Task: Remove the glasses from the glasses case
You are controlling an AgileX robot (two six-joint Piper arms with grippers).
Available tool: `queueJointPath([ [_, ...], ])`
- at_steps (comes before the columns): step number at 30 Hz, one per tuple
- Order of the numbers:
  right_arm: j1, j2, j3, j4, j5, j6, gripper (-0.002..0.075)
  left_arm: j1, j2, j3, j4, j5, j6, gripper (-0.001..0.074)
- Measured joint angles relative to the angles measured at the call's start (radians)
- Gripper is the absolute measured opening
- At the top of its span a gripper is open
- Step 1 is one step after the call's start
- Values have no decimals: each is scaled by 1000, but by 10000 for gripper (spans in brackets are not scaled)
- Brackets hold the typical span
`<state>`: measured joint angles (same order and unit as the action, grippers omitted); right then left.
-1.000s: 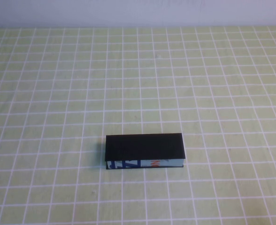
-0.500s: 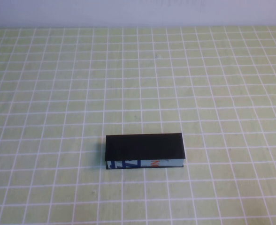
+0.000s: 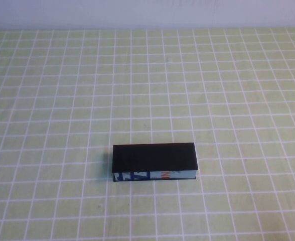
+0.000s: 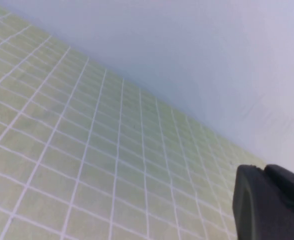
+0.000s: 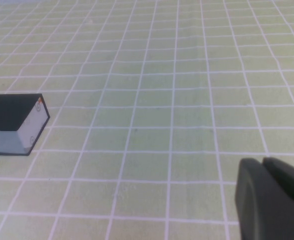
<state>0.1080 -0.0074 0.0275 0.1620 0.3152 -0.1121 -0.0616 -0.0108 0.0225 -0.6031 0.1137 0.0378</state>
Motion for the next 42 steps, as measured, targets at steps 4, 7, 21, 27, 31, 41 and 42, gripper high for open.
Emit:
queueJointPath([
  [4, 0, 0, 0, 0, 0, 0, -18, 0, 0, 0, -64, -22, 4, -4],
  [7, 0, 0, 0, 0, 0, 0, -18, 2, 80, -64, -67, 98, 10, -4],
  [21, 0, 0, 0, 0, 0, 0, -18, 2, 1016, -743, -151, 665, 489, -4],
  [27, 0, 0, 0, 0, 0, 0, -18, -38, 1400, -934, -294, 668, 707, -4],
  [31, 0, 0, 0, 0, 0, 0, -18, -114, 1629, -1076, -319, 664, 764, -4],
  [41, 0, 0, 0, 0, 0, 0, -18, -164, 1979, -1332, -366, 730, 814, -4],
  [42, 0, 0, 0, 0, 0, 0, -18, -166, 1984, -1336, -366, 731, 814, -4],
])
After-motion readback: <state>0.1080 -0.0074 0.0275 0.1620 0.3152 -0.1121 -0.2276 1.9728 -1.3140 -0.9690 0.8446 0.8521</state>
